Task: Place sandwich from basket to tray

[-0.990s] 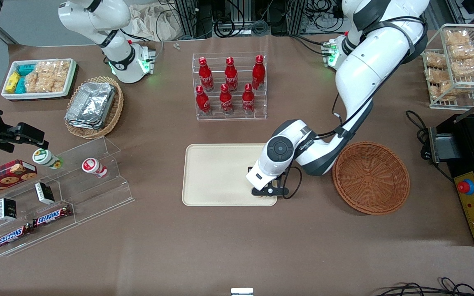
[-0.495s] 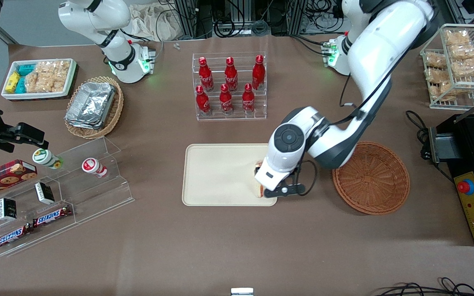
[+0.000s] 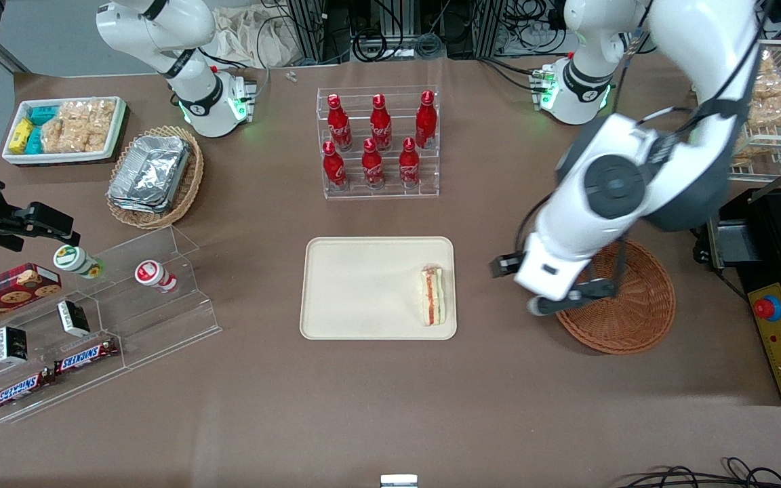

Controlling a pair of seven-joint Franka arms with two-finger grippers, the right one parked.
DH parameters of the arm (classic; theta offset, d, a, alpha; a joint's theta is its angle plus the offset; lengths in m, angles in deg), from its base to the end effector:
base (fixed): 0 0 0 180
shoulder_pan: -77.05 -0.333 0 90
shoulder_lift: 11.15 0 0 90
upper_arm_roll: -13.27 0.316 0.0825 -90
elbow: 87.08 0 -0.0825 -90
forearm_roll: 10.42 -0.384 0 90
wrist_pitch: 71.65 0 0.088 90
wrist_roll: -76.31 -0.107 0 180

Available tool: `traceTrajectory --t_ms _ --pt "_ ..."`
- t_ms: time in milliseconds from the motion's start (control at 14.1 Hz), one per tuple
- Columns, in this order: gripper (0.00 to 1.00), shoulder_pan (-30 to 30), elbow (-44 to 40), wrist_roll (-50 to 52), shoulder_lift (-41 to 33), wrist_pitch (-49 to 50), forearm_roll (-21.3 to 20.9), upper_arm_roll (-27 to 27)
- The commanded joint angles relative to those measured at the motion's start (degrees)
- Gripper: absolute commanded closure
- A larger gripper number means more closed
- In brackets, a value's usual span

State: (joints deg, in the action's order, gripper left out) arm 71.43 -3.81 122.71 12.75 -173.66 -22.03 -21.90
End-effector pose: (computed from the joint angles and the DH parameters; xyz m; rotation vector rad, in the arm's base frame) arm 0.6150 -0.2561 0.4794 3.0873 0.4499 -0.0540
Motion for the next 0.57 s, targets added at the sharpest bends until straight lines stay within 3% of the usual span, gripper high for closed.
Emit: traceTrajectory --t_ms 0,283,495 --pt "0.00 -3.5 2.9 -1.5 -3.2 2.1 1.4 -0.5" --pt "0.00 -10.2 6.9 -13.5 -9.5 6.5 3.8 0.0" --pt "0.00 -6.5 12.3 -26.9 -16.8 5.9 11.1 11.5"
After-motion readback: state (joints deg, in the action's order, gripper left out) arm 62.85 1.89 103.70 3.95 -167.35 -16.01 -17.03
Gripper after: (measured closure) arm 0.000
